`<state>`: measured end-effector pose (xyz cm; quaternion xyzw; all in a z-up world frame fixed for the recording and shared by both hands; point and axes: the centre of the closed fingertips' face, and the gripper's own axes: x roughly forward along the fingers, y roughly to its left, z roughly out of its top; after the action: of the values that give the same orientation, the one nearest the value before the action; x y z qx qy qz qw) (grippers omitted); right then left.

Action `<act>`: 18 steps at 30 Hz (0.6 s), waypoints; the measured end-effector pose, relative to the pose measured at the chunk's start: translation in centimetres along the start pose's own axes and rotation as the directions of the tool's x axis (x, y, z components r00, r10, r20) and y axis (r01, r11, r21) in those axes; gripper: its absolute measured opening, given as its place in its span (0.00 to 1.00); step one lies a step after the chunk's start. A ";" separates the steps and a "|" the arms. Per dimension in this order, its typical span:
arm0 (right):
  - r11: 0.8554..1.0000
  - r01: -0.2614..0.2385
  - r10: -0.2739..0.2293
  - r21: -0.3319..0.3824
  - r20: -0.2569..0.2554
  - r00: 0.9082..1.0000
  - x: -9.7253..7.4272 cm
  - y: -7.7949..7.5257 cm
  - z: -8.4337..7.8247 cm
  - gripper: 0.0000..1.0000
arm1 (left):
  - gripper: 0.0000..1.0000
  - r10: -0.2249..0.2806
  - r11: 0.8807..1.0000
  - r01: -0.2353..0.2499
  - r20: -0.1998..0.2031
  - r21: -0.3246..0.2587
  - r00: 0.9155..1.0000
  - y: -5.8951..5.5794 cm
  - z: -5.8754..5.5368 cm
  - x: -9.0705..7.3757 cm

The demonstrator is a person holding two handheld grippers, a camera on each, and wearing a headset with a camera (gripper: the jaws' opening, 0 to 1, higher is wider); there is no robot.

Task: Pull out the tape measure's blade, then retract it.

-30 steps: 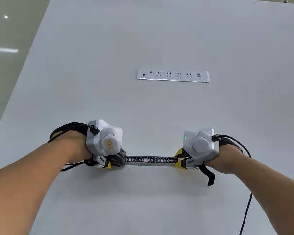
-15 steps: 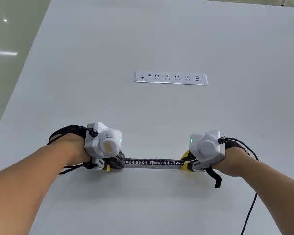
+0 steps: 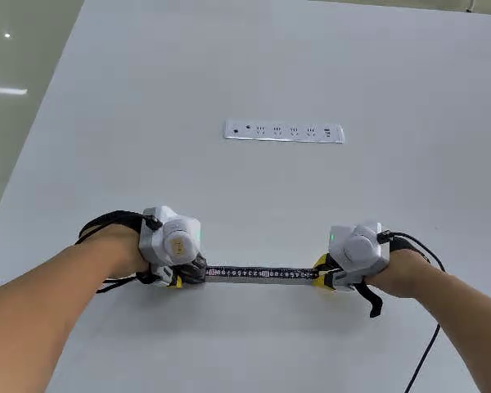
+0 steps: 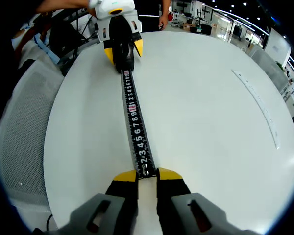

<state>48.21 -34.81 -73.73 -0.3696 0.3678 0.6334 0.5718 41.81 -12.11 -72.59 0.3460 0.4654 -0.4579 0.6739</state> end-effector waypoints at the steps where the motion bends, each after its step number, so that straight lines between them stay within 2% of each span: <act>1: 1.000 0.001 -0.001 0.002 0.000 1.000 -0.1 0.0 -0.1 0.11 | 0.38 0.000 1.000 0.000 0.000 0.000 1.000 0.0 0.0 0.0; 10: 1.000 0.009 -0.009 0.011 -0.008 1.000 -0.7 -0.2 -1.2 0.11 | 0.38 -0.001 1.000 0.001 0.000 0.001 1.000 0.1 0.0 0.0; 18: 1.000 0.012 -0.012 0.022 -0.004 1.000 -0.8 -0.2 -1.3 0.11 | 0.38 0.001 1.000 -0.001 0.000 0.002 1.000 0.1 0.0 0.0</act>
<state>48.55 -36.34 -73.66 -0.3667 0.3734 0.6251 0.5790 41.89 -12.10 -72.58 0.3467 0.4646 -0.4583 0.6737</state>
